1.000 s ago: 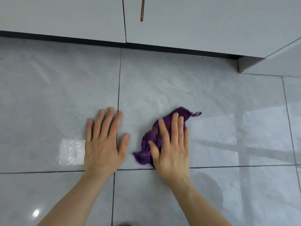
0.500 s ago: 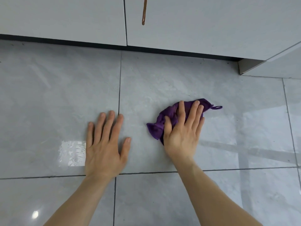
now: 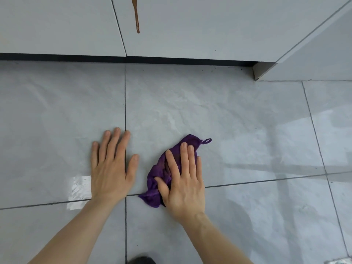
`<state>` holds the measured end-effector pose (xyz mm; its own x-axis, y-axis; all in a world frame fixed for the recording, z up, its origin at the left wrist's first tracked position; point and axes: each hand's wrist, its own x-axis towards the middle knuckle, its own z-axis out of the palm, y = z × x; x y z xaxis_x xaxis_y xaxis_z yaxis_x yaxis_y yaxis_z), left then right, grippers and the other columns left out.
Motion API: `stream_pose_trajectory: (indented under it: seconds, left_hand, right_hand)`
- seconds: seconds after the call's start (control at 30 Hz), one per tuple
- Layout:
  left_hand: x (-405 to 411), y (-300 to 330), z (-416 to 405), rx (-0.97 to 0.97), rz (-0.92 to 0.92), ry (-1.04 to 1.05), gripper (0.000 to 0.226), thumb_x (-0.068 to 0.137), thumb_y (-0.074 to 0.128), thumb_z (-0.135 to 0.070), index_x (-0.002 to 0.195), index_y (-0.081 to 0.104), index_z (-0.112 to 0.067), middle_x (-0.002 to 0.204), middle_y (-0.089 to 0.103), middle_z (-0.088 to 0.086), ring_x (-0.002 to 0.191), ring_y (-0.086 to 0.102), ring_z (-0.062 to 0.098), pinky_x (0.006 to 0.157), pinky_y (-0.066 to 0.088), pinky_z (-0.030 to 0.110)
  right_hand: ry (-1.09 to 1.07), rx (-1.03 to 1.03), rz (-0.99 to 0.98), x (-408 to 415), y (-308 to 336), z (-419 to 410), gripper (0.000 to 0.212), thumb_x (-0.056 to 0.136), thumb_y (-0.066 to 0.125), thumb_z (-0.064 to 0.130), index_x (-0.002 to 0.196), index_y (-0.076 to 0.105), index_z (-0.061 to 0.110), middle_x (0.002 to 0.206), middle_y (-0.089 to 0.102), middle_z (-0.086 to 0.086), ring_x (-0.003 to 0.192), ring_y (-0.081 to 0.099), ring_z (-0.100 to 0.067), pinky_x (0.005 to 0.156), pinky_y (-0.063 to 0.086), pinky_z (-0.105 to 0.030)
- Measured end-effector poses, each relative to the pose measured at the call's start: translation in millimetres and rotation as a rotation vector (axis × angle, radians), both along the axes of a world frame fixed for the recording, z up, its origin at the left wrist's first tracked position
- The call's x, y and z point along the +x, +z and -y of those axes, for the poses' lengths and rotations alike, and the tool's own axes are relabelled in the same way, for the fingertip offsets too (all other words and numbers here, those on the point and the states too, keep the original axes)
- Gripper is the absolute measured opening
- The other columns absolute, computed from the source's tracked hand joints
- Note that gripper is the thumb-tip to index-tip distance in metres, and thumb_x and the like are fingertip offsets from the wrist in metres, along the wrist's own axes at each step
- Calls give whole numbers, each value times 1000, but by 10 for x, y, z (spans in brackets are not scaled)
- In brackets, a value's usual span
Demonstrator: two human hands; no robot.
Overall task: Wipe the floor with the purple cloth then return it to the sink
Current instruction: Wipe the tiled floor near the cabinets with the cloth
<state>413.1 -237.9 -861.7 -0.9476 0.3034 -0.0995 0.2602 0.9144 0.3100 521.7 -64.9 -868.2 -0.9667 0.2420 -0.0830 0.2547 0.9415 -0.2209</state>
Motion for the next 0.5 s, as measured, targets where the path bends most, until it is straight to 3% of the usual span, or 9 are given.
stream_pose_trajectory:
  seconds: [0.3, 0.5]
  left_hand:
    - [129, 190, -24, 19, -17, -84, 66, 100, 29, -51, 160, 20, -25, 169, 21, 0, 158, 11, 19, 128, 5, 46]
    - [439, 213, -240, 22, 13, -271, 66, 102, 31, -52, 161, 18, -25, 169, 21, -3, 158, 11, 16, 127, 14, 47]
  right_hand:
    - [-99, 51, -33, 289, -58, -143, 71, 100, 37, 63, 159, 26, 25, 171, 7, -13, 159, 2, -31, 126, 16, -54]
    - [-161, 50, -39, 415, -44, -278, 77, 97, 35, 71, 160, 23, 28, 172, 5, -11, 159, 2, -28, 126, 18, -53]
